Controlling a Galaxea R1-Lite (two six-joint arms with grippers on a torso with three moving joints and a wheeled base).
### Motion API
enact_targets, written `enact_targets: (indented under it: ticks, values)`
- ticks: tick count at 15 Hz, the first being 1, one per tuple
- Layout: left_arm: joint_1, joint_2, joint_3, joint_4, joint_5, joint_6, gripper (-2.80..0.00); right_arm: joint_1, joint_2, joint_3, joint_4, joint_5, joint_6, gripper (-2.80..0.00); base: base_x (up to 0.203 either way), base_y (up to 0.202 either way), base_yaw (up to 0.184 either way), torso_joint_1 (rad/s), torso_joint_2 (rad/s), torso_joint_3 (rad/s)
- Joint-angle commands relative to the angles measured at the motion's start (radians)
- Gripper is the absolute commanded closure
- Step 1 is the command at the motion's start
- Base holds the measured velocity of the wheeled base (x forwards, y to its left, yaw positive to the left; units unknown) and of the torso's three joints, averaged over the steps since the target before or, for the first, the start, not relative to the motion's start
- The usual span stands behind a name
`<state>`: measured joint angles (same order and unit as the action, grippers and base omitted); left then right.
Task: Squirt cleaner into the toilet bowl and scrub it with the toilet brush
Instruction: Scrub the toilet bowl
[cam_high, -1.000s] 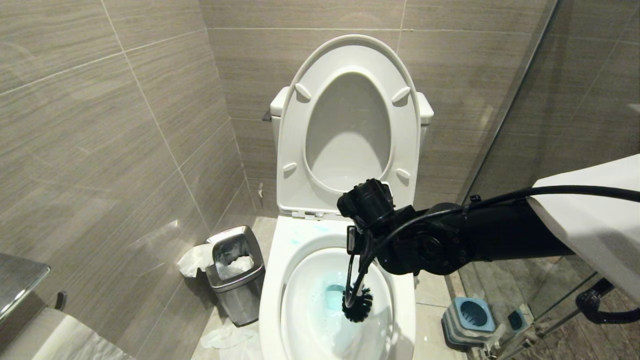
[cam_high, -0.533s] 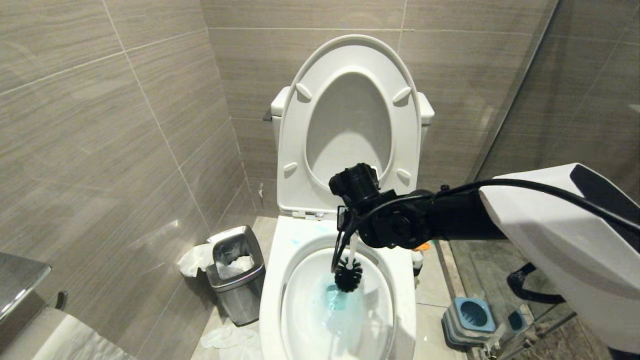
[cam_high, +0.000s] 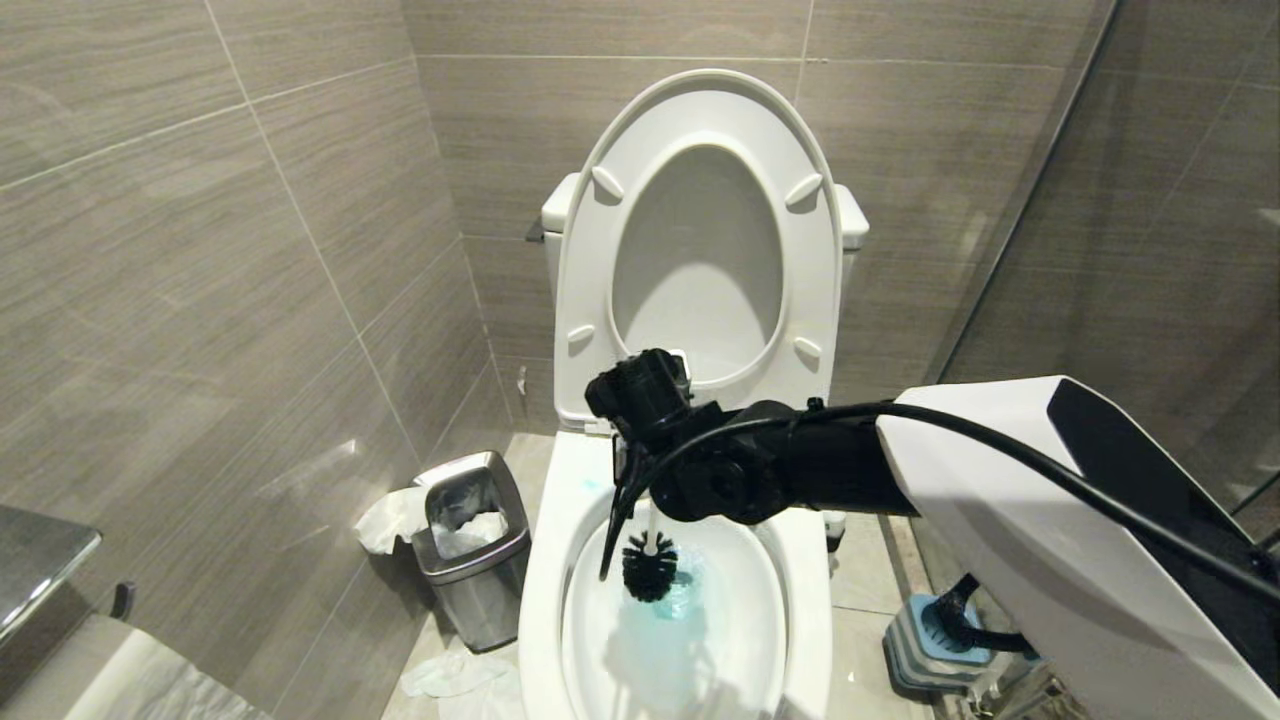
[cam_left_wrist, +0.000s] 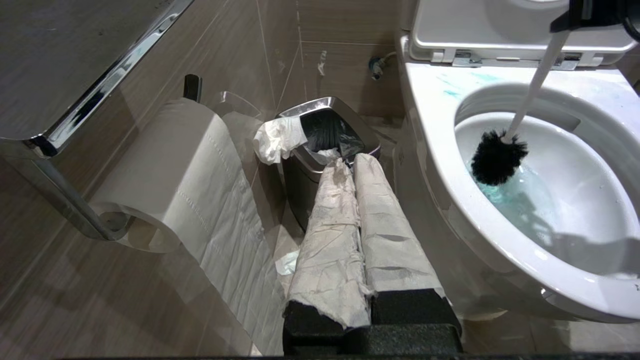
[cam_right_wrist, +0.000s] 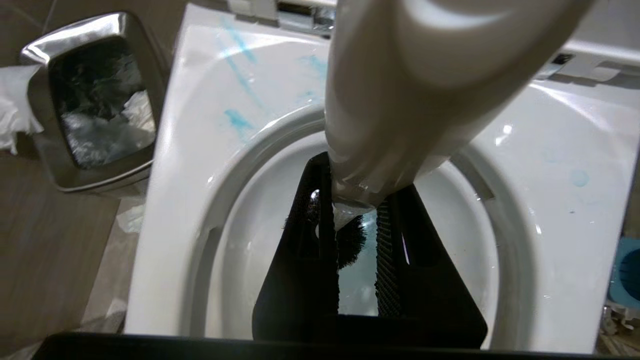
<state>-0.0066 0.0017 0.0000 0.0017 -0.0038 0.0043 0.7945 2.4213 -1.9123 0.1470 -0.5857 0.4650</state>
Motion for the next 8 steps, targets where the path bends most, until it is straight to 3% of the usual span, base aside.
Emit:
enact_targets:
  ticks: [1, 8]
  values:
    - [0.0, 0.0, 0.0, 0.0, 0.001, -0.001, 0.0, 0.029, -0.012, 0.036, 0.0, -0.003, 0.02, 0.0, 0.0, 0.0, 0.0, 0.0, 0.0, 0.0]
    - [-0.001, 0.0, 0.0, 0.0, -0.001, -0.001, 0.0, 0.045, -0.224, 0.397, -0.006, -0.006, 0.134, 0.0, 0.0, 0.0, 0.0, 0.0, 0.0, 0.0]
